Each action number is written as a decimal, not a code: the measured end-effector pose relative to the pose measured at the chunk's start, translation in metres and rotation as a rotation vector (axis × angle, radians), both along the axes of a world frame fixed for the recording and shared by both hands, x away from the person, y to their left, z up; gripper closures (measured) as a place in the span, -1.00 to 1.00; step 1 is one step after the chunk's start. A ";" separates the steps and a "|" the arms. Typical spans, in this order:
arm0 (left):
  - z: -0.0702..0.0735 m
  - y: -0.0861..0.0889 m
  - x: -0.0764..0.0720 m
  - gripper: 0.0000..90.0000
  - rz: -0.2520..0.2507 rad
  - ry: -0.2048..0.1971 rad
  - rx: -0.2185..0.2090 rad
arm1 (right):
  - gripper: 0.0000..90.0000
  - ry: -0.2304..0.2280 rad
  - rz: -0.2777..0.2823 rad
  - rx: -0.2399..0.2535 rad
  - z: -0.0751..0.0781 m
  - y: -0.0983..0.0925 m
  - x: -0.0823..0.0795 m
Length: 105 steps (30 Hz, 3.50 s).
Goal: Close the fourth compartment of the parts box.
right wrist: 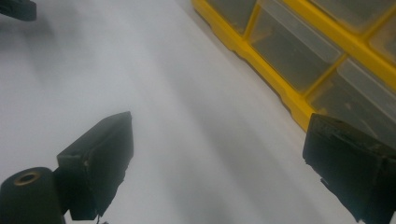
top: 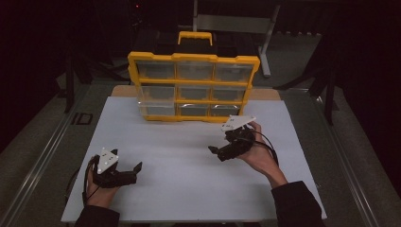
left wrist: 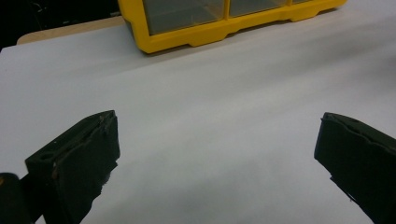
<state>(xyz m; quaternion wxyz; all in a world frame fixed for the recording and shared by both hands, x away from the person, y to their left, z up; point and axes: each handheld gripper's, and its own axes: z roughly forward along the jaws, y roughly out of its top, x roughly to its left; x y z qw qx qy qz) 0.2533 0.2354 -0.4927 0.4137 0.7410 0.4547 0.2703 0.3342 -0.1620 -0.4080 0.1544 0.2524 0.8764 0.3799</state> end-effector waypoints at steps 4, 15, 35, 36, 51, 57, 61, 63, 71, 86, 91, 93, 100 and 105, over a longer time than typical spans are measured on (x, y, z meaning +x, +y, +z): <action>0.000 -0.001 0.000 -0.98 0.001 0.001 -0.001 | -0.81 -0.003 -0.014 0.026 -0.007 -0.011 -0.007; 0.000 -0.002 0.001 -0.98 0.003 0.000 -0.004 | -0.81 0.003 -0.088 0.082 -0.037 -0.049 -0.033; 0.000 -0.005 0.000 -0.98 -0.006 -0.003 0.001 | -0.81 -0.022 -0.172 0.240 -0.080 -0.095 -0.063; 0.000 -0.005 0.000 -0.98 -0.006 -0.004 0.000 | -0.81 -0.029 -0.180 0.238 -0.081 -0.097 -0.065; 0.006 -0.016 -0.003 -0.98 -0.026 -0.028 -0.029 | -0.81 -0.061 -0.230 0.284 -0.086 -0.114 -0.076; 0.018 -0.023 0.003 -0.98 -0.046 -0.036 -0.052 | -0.81 -0.082 -0.231 0.304 -0.083 -0.118 -0.081; 0.027 -0.026 0.010 -0.98 -0.040 -0.045 -0.058 | -0.81 -0.101 -0.229 0.303 -0.082 -0.120 -0.084; 0.031 -0.027 0.013 -0.98 -0.032 -0.047 -0.057 | -0.81 -0.112 -0.230 0.302 -0.082 -0.121 -0.085; 0.047 -0.033 0.028 -0.98 -0.027 -0.069 -0.053 | -0.81 -0.116 -0.234 0.302 -0.083 -0.122 -0.087; 0.065 -0.048 0.044 -0.77 -0.002 -0.111 -0.033 | -0.81 -0.134 -0.229 0.292 -0.084 -0.119 -0.088; 0.070 -0.054 0.052 -0.67 -0.002 -0.116 -0.033 | -0.81 -0.130 -0.225 0.287 -0.084 -0.117 -0.088; 0.072 -0.055 0.055 -0.64 -0.001 -0.118 -0.030 | -0.81 -0.128 -0.225 0.285 -0.085 -0.117 -0.088; 0.079 -0.060 0.061 -0.39 0.011 -0.142 -0.009 | -0.81 -0.129 -0.224 0.286 -0.085 -0.117 -0.088; 0.085 -0.064 0.064 -0.02 0.010 -0.173 0.020 | -0.81 -0.129 -0.227 0.292 -0.085 -0.117 -0.087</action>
